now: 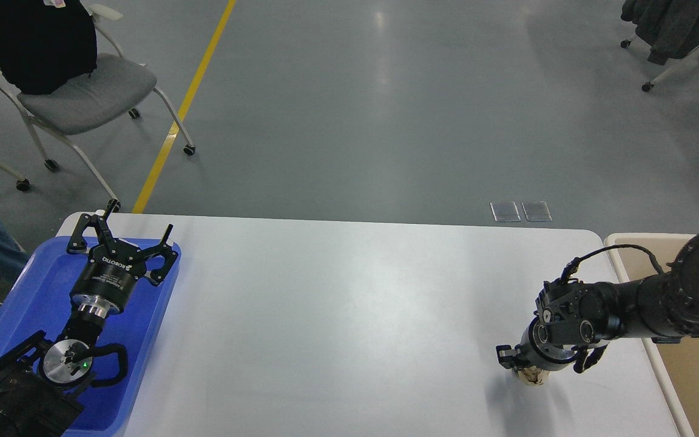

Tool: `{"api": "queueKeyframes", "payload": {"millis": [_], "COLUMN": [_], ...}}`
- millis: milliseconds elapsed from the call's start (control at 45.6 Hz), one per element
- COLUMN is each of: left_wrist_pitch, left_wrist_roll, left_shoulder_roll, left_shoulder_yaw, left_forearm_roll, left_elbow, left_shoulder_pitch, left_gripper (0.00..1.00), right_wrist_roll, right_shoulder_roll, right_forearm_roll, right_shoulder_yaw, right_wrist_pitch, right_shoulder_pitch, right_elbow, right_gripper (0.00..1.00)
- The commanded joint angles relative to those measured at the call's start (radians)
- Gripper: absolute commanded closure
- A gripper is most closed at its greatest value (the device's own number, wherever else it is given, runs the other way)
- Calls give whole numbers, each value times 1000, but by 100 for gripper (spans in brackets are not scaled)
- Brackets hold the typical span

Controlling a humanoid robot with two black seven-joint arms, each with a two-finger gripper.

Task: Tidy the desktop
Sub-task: 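Close the right gripper on the paper ball, then lift the paper ball and carry it toward the beige bin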

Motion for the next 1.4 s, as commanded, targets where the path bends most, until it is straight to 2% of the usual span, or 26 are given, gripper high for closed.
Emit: {"api": "queueKeyframes", "payload": {"millis": [0, 241, 483, 614, 702, 812, 1009, 1141, 1382], "left_wrist_pitch": [0, -1, -1, -1, -1, -1, -1, -1, -1], "left_wrist_roll": [0, 0, 0, 0, 0, 0, 0, 0, 0], "left_shoulder_roll": [0, 0, 0, 0, 0, 0, 0, 0, 0], "left_shoulder_yaw": [0, 0, 0, 0, 0, 0, 0, 0, 0], "left_forearm_roll": [0, 0, 0, 0, 0, 0, 0, 0, 0], "left_elbow": [0, 0, 0, 0, 0, 0, 0, 0, 0], "left_shoulder_pitch": [0, 0, 0, 2, 2, 2, 2, 2, 2], "left_gripper": [1, 1, 1, 1, 1, 1, 1, 1, 1], "right_wrist_roll": [5, 5, 5, 5, 5, 4, 2, 4, 0], "right_shoulder_roll": [-17, -72, -176, -221, -238, -239, -244, -262, -339], "right_forearm_roll": [-2, 0, -2, -2, 0, 2, 2, 2, 2], "right_shoulder_yaw": [-5, -7, -94, -136, -162, -185, -214, -226, -255], "right_wrist_pitch": [2, 8, 62, 149, 253, 364, 490, 511, 485], "right_shoulder_pitch": [16, 107, 383, 576, 715, 861, 1038, 1075, 1112], "right_elbow": [10, 111, 336, 431, 480, 519, 539, 539, 522], "right_gripper": [100, 100, 100, 100, 100, 100, 100, 100, 100]}}
